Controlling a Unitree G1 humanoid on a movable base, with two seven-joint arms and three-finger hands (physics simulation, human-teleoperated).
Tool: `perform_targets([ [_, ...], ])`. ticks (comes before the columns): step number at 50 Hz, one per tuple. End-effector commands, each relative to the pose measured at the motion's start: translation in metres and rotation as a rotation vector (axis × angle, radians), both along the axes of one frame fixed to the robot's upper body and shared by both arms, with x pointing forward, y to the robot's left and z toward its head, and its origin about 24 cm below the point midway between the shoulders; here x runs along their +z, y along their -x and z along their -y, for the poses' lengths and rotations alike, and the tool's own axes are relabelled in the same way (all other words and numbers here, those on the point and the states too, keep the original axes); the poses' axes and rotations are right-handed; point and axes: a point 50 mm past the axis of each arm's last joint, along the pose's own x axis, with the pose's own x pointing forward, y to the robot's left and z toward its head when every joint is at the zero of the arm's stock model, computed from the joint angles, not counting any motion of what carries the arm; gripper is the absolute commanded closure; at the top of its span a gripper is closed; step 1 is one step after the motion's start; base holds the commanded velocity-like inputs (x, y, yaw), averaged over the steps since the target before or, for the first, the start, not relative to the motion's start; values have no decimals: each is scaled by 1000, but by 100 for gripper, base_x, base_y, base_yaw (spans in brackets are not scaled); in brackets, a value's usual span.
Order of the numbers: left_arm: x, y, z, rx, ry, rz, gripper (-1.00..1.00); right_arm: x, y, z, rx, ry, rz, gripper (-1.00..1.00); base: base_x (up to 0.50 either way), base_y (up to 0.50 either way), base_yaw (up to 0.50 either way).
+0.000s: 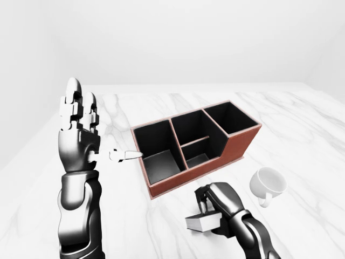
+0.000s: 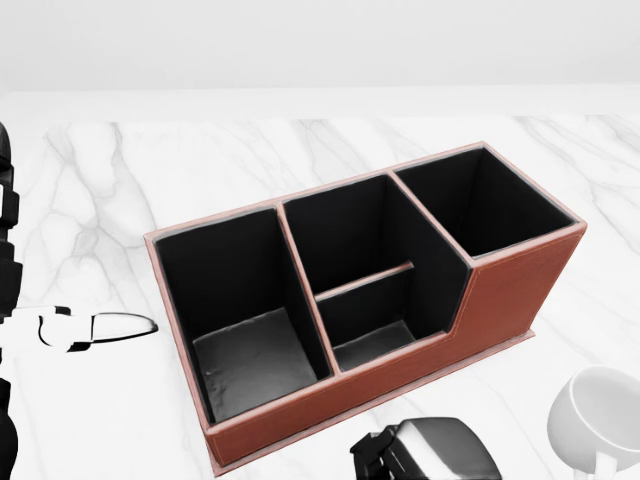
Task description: Pick up the book and place it in the front compartment of the caddy.
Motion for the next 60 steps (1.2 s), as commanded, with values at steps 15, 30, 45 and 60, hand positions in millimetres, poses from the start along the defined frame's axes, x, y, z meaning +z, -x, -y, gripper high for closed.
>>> perform_targets([
  [15,2,0,-1,4,5,8,-100,64,-22,3,9,-37,161,100,0,0,0],
  [30,1,0,-2,5,7,3,-100,96,-26,6,8,-23,233,100,0,0,0],
  [45,3,1,-1,4,6,13,-100,128,-30,10,-4,-14,305,100,0,0,0],
  [60,2,0,-2,5,8,10,-100,157,-38,10,-4,-2,442,100,0,0,0],
])
